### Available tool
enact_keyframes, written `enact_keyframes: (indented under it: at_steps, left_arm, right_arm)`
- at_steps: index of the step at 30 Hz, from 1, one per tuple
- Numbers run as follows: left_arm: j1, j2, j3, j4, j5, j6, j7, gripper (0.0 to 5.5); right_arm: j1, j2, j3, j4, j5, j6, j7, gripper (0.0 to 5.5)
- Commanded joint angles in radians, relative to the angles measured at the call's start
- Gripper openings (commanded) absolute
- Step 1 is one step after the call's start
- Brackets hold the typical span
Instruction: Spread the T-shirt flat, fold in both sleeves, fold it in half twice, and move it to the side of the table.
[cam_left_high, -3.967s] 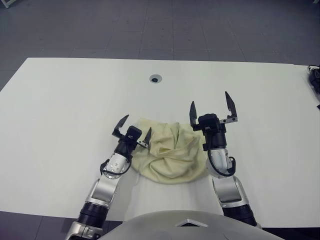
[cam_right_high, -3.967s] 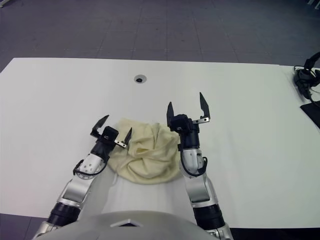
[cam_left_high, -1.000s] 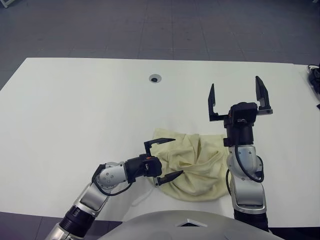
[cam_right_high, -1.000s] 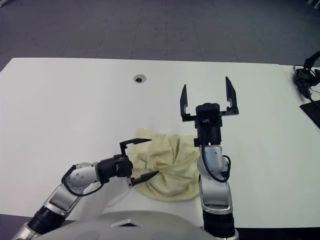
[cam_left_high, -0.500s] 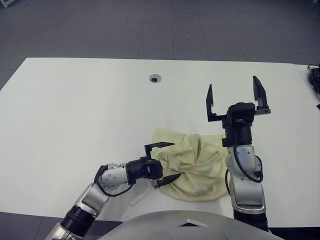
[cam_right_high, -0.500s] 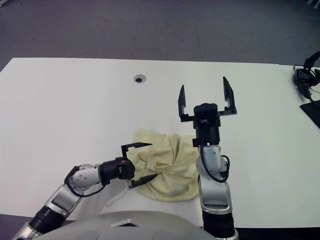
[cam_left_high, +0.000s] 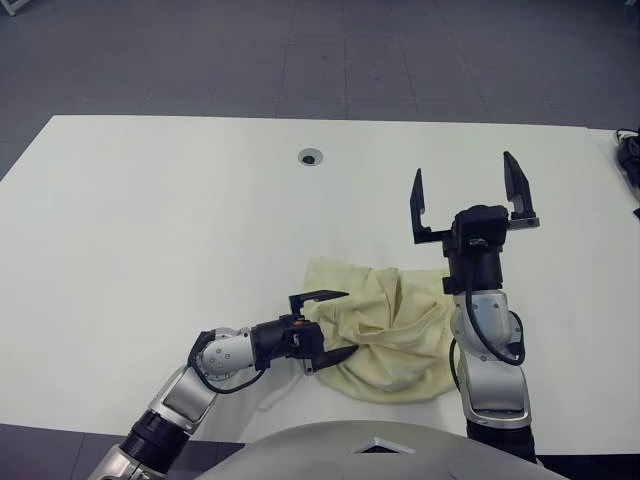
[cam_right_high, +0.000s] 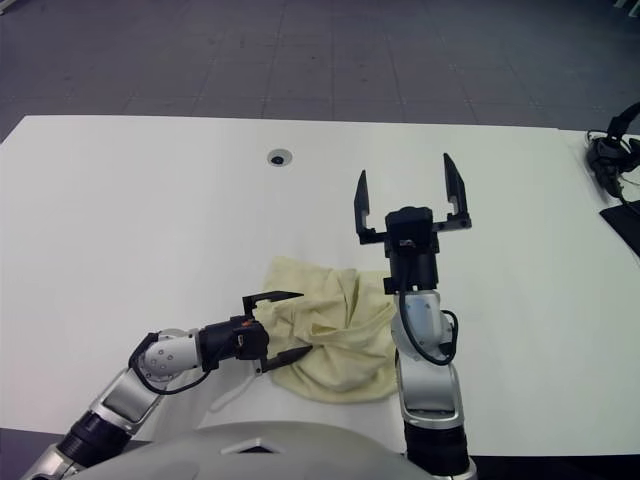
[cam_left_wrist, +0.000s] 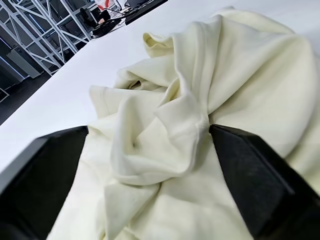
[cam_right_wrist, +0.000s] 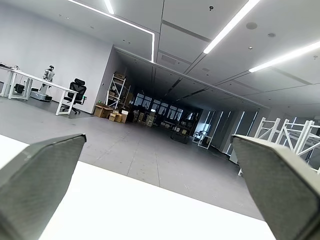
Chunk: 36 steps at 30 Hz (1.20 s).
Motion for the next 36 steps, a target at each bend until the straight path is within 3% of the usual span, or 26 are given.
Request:
enact_keyframes:
  at_steps: [1, 22, 36]
  left_arm:
    - [-0.008, 0.012, -0.01, 0.001, -0.002, 0.002, -0.019, 3.76]
    - [0.007, 0.02, -0.052, -0.01, -0.008, -0.019, -0.047, 0.05]
    - [0.025, 0.012, -0.047, -0.044, 0.0, -0.003, -0.018, 0.02]
  right_arm:
    - [0.006, -0.003, -0.004, -0.021, -0.002, 0.004, 0.003, 5.4]
    - [0.01, -0.005, 0.002, -0.031, -0.027, 0.014, 0.007, 5.4]
    - [-0.023, -0.028, -0.038, -0.01, -0.028, 0.022, 0.016, 5.4]
